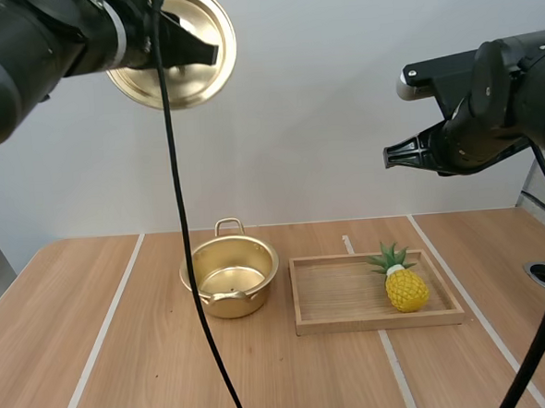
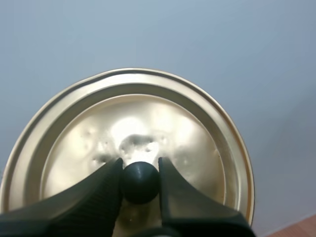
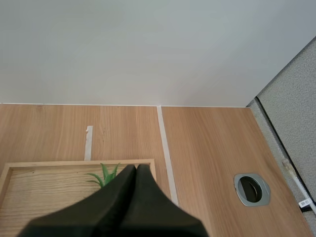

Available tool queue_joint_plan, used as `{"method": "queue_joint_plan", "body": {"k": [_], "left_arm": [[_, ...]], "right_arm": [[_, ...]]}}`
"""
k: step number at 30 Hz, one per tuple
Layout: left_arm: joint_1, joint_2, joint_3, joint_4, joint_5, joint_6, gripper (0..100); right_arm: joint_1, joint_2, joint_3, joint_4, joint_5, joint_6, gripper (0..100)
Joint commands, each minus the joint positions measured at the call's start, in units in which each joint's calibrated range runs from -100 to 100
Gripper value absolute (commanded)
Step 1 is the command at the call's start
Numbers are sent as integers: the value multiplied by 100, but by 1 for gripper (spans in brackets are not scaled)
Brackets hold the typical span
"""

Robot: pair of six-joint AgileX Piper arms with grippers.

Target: Open the pot, put the pineapple inside, and close it

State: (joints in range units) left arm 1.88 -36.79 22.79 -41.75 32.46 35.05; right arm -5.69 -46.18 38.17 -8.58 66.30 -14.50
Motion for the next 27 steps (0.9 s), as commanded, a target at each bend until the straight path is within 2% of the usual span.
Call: {"method": "queue_joint_plan", "body": {"k": [1,14,27], "left_arm": [[-11,-291,-253,-131,-368,-207,0],[-11,-871,-1121,-351,-593,-433,0],[-11,-1010,-1192,-311,-1020,-433,0]], "right_arm": [[-20,-85,-48,7,-31,28,0],[-20,-84,-48,7,215,28,0],[-20,15,-48,19,303,-49,0]]}}
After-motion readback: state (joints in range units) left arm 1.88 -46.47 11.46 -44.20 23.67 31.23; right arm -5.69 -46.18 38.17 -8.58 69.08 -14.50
